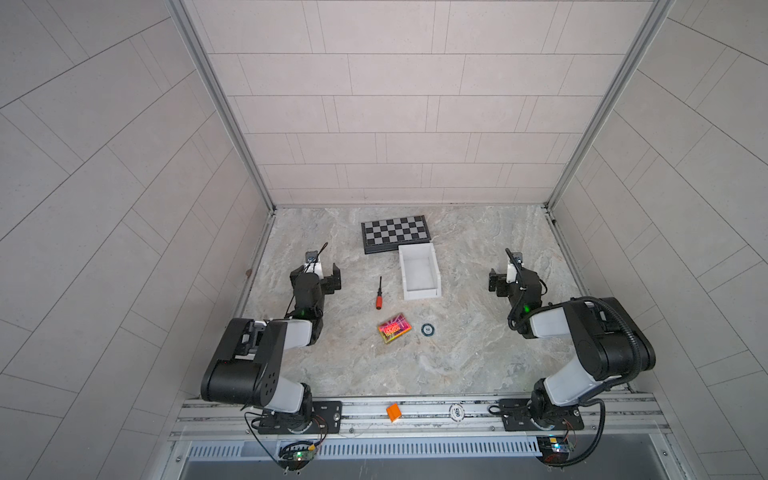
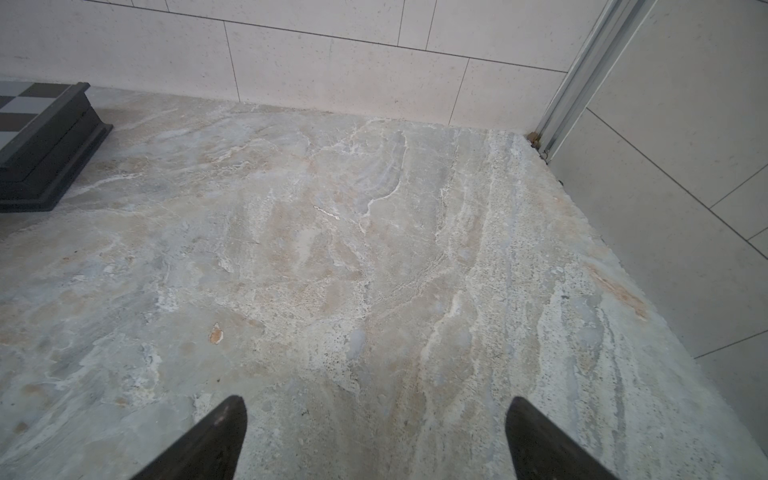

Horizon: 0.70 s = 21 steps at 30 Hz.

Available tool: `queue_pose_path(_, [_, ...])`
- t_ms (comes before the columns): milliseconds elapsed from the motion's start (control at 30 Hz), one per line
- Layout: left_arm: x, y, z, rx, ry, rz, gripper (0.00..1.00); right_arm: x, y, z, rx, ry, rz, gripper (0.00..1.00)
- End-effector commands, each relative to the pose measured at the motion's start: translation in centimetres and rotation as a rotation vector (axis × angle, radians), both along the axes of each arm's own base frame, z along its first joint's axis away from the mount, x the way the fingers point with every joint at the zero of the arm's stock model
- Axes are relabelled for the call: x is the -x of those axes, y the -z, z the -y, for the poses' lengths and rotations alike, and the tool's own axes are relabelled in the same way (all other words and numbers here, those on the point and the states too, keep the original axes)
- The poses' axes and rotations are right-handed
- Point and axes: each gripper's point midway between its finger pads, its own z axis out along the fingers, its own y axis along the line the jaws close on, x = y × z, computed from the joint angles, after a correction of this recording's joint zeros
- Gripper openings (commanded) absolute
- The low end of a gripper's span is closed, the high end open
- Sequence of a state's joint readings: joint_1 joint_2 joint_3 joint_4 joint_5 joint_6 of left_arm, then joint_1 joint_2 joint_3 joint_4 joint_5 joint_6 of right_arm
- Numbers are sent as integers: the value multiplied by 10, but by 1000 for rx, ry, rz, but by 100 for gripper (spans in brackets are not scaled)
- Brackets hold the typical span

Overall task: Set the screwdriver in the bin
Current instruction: 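Raise the left arm from rest toward the table center, then move the left gripper over the red-handled screwdriver while the right arm shifts inward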

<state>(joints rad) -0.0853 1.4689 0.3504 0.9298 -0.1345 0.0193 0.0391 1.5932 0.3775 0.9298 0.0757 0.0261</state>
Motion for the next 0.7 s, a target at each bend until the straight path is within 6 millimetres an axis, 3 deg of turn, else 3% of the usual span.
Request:
queue_pose_path(0, [-4, -7, -1, -2, 0, 21, 100, -3, -7, -1, 12, 0, 21, 99])
queue_pose_path(267, [-3, -11, -4, -1, -17, 37, 99, -2, -6, 0, 8, 1, 18, 99])
queue_pose_path(333, [0, -19, -18, 3, -110, 34, 99, -2, -8, 1, 6, 5, 21, 99])
queue_pose_path(467, [0, -44, -37, 49, -265, -145, 99, 2, -24, 5, -10, 26, -13, 99])
queue_pose_path(567, [10, -68, -28, 221, -301, -257, 99, 5, -51, 8, -109, 78, -80, 99])
queue_pose_path(667, [22, -77, 5, 381, -246, -354, 100, 8, -80, 0, -240, 92, -120, 99])
